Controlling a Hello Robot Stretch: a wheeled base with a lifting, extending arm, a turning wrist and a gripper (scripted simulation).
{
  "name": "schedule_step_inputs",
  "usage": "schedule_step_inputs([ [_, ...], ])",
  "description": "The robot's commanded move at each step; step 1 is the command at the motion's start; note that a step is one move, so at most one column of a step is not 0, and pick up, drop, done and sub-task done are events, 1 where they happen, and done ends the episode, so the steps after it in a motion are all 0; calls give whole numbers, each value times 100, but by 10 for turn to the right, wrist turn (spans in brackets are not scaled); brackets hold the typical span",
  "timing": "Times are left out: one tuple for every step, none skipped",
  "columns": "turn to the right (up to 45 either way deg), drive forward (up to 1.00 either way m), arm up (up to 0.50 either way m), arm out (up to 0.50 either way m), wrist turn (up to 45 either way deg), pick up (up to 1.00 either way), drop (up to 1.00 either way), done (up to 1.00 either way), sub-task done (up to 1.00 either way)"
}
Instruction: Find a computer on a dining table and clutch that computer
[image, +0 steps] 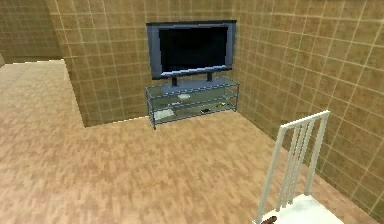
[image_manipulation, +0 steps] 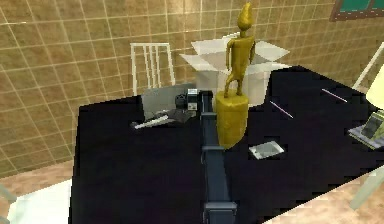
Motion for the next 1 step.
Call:
schedule_step_inputs([
  [0, 0, 0, 0, 0, 0, 0, 100, 0],
])
